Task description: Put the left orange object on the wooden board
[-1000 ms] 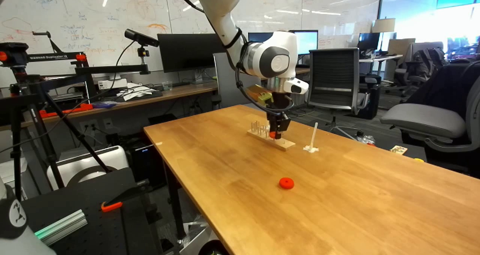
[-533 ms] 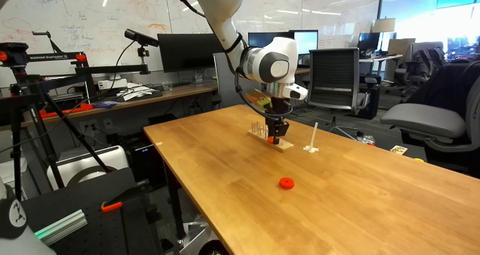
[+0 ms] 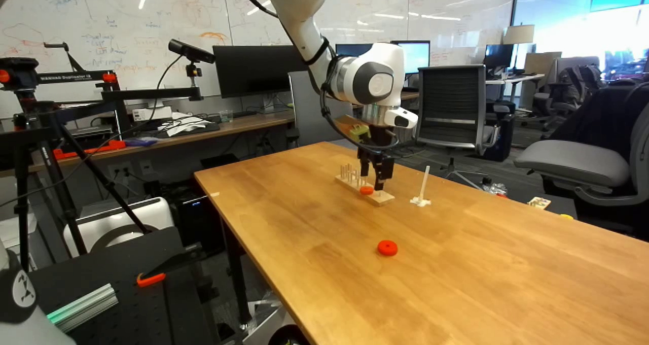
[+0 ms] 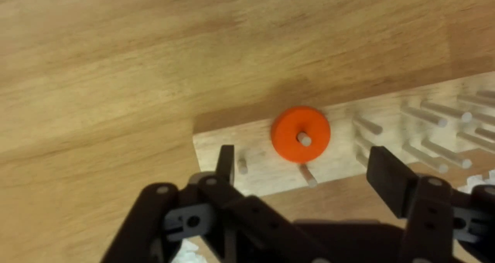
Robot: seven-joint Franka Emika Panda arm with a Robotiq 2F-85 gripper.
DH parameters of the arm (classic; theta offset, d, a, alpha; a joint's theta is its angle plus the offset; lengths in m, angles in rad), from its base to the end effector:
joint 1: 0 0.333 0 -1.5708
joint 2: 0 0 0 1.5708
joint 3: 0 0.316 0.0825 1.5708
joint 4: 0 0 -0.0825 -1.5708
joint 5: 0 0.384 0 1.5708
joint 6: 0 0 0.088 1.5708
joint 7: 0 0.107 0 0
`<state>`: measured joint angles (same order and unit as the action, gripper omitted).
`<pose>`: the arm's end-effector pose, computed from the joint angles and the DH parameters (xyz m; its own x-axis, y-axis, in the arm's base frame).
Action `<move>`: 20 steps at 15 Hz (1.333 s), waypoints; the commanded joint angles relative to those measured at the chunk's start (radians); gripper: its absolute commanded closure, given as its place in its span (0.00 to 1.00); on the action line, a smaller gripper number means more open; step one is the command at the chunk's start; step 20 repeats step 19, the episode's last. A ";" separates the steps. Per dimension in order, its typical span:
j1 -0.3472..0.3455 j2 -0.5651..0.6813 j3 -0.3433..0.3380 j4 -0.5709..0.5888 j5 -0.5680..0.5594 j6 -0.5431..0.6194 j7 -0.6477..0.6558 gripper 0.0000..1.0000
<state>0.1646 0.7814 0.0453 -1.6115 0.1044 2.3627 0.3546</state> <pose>0.6732 0.1410 0.1650 0.9714 -0.2274 -0.0682 -0.2327 -0.9689 -0.0842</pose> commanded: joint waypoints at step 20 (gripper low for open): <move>-0.004 -0.225 0.026 0.259 -0.065 -0.728 -0.274 0.00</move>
